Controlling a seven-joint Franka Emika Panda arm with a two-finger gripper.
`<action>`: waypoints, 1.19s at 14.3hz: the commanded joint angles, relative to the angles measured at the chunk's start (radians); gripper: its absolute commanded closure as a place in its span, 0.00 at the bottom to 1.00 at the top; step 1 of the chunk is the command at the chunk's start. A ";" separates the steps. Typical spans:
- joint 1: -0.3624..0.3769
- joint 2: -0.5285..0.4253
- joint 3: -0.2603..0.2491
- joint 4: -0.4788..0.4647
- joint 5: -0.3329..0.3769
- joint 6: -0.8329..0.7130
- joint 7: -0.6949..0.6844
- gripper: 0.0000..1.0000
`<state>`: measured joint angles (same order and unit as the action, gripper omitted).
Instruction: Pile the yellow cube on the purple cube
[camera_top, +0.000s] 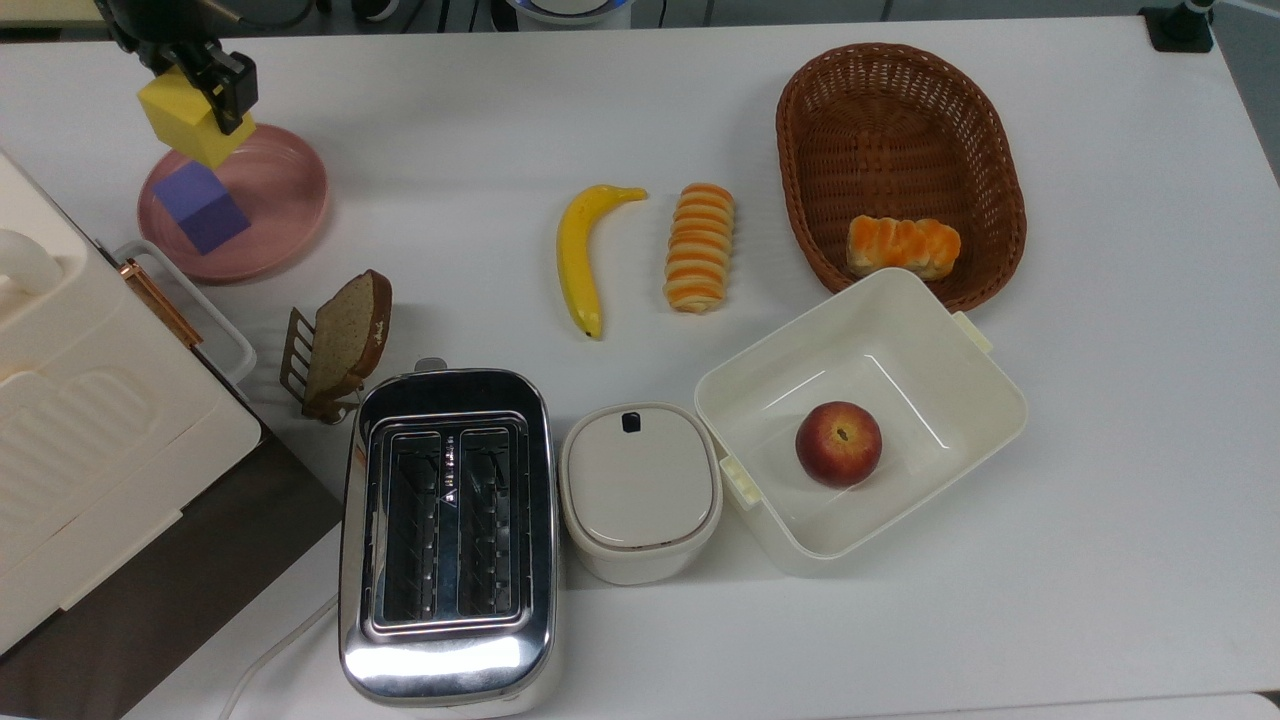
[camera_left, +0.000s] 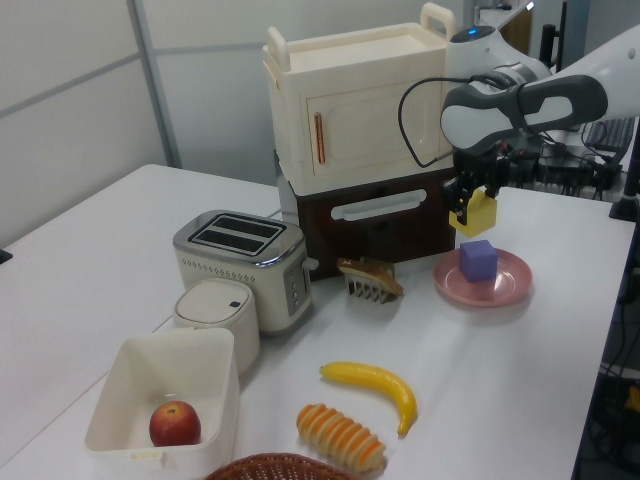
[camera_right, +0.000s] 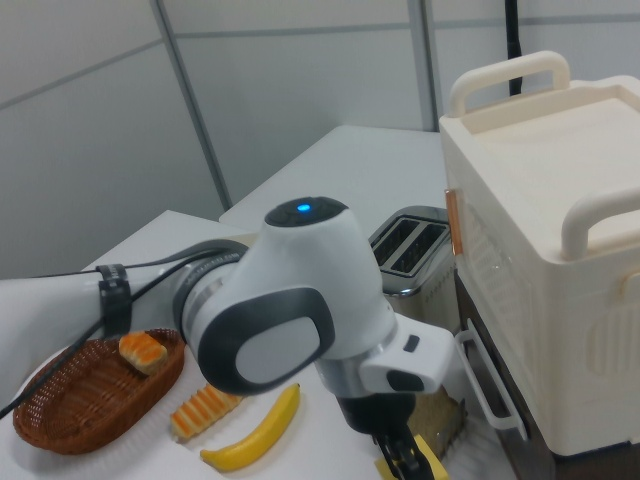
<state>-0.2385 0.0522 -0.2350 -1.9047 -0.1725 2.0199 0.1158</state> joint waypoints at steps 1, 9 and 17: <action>-0.042 0.029 0.000 -0.013 0.018 0.049 -0.013 0.90; -0.081 0.112 -0.001 -0.010 0.018 0.125 -0.042 0.90; -0.081 0.126 0.000 -0.010 0.016 0.151 -0.064 0.89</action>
<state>-0.3192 0.1841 -0.2342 -1.9044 -0.1725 2.1442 0.0862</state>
